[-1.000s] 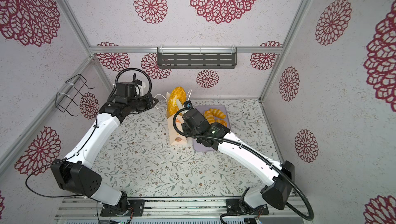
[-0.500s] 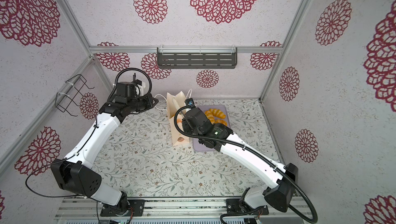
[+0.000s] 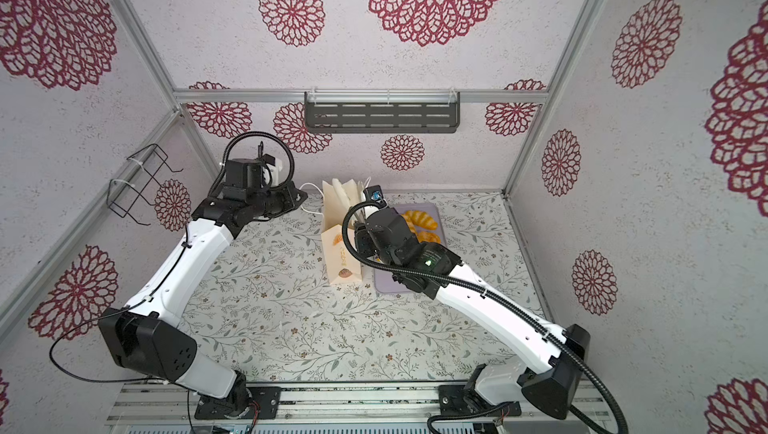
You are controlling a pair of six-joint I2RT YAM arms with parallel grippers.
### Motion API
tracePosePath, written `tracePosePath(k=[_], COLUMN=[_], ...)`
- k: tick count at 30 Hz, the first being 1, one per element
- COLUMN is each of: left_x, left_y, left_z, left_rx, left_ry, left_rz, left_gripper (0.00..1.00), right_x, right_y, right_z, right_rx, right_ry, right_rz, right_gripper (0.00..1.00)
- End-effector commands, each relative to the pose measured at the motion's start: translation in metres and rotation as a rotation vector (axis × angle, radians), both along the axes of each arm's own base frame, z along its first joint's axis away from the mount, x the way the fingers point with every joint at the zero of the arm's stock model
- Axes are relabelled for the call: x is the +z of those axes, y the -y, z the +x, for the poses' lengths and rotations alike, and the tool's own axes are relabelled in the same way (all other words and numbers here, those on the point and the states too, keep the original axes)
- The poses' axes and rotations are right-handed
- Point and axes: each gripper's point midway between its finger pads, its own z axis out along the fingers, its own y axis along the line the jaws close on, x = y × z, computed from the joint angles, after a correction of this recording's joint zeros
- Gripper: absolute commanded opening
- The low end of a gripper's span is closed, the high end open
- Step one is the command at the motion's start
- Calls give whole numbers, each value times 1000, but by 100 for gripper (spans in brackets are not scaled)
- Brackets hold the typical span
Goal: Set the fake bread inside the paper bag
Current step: 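Open the tongs to release the loaf and raise them from the bag, then move the tongs with the right gripper over the striped yellow bun on the tray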
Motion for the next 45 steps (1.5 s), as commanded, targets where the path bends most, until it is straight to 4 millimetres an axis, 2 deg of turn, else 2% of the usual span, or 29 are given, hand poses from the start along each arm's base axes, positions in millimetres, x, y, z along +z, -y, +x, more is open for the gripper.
tracePosePath(k=[1,9,21,37,42,45], left_x=[2,4,1,2,1,1], left_y=[2,-2,-4,-6,-6,-6], left_z=[-1,-1,0,0,0,1], left_rx=[-5,15,32,45,43,42], left_ry=[7,9,7,19,16,14], left_rz=[2,13,13,7,3,2], left_gripper=[0,0,0,0,0,0], right_x=[41,49,51,37,24,10], right_y=[5,19,55,114,129,137], right_z=[-7,-14,-26,-23,-23,-20], right_rx=[-2,-18,-94,-290,-314,-321], right_ry=[71,98,127,104,70,28], right_rz=[133,191,199,168,164,151], right_gripper=[43,43,43,42,43,44])
